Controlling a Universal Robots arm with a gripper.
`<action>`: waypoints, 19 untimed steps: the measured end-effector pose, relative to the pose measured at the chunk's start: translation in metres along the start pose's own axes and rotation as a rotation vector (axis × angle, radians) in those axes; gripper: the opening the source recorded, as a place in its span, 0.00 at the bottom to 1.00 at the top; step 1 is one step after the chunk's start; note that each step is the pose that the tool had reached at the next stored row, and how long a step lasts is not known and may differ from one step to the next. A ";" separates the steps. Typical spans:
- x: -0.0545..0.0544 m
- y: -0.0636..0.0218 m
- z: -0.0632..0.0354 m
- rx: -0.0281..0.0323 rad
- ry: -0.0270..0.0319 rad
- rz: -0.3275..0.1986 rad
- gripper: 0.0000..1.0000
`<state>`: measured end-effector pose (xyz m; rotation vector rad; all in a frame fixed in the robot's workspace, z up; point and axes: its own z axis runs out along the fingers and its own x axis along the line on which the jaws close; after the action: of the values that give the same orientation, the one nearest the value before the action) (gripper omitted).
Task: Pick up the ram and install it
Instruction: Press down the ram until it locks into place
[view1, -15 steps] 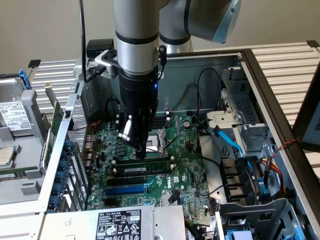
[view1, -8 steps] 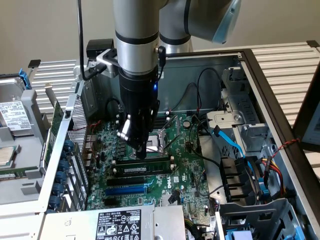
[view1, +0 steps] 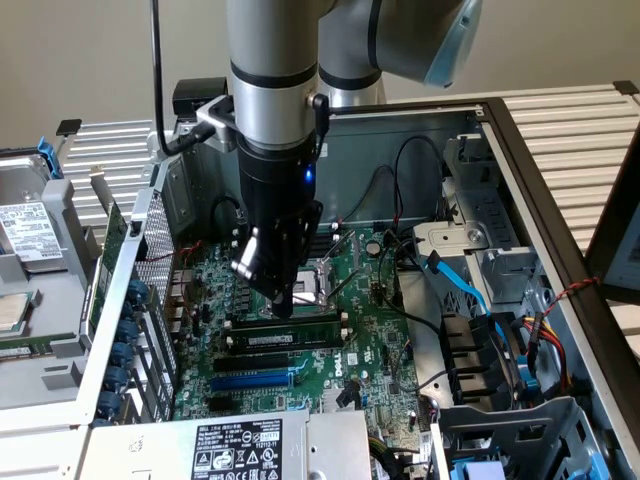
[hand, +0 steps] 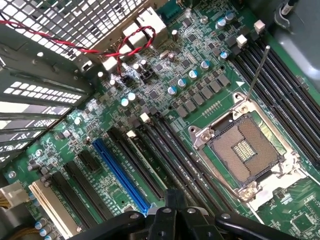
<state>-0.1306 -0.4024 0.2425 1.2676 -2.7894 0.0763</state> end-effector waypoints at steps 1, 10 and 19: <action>0.000 0.0000 -0.0002 0.0015 0.0015 0.008 0.10; 0.000 0.0002 -0.0014 0.0390 -0.0180 0.078 0.10; 0.000 0.0002 -0.0022 0.0562 -0.0397 0.243 0.10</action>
<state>-0.1306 -0.4020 0.2447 0.9436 -2.9815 0.1460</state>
